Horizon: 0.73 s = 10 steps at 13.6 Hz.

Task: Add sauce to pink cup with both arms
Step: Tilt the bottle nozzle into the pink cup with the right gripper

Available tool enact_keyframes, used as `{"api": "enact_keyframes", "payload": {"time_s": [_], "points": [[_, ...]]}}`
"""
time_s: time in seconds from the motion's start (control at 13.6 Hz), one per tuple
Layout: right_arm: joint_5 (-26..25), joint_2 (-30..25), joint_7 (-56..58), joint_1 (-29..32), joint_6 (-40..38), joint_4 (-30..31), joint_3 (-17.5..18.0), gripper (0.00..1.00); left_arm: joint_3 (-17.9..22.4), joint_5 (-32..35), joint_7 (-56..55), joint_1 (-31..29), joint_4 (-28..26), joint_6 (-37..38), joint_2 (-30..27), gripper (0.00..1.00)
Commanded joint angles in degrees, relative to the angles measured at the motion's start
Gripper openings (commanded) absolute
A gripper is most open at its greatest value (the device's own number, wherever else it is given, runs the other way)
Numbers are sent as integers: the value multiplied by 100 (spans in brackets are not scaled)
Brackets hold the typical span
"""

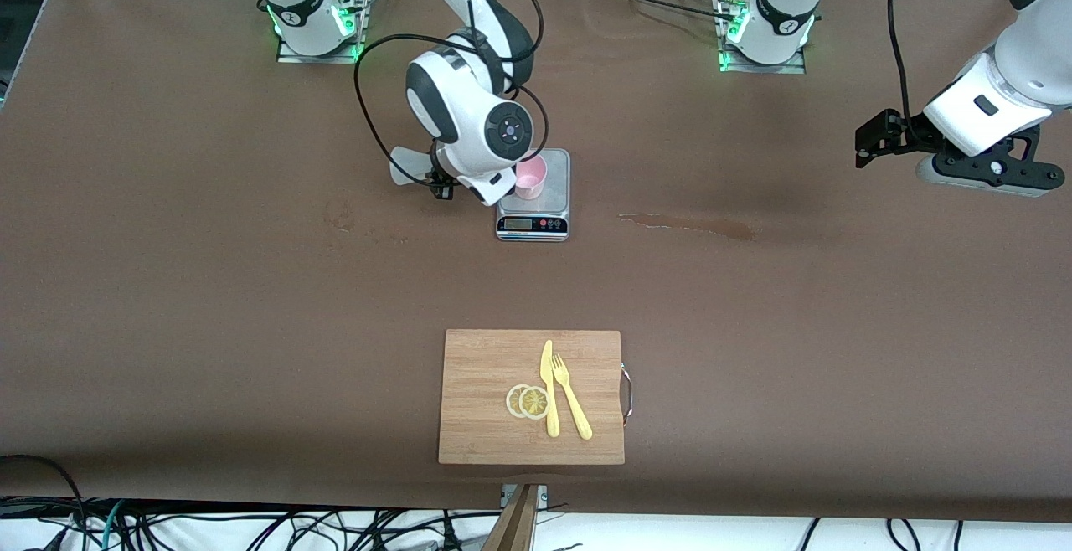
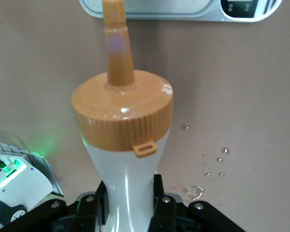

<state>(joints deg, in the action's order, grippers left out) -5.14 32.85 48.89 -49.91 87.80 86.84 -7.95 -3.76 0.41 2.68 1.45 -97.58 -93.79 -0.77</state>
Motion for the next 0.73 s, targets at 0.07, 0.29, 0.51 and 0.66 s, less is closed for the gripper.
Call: {"api": "enact_keyframes", "payload": {"time_s": [0.07,0.29,0.51,0.66], "points": [[-110,160,-152,-159,-526,-386,4,13,-19,74,110,-40,178,151,77,100],[-127,379,-161,-212,-965,-816,4,13,-11,-49,101,-49,178,159,77,100],[-250,485,-283,-238,-1124,-984,4,13,-2,-76,101,-49,178,159,77,100],[-390,730,-380,-238,-1352,-1378,4,13,-2,-76,101,-49,178,159,77,100]]}}
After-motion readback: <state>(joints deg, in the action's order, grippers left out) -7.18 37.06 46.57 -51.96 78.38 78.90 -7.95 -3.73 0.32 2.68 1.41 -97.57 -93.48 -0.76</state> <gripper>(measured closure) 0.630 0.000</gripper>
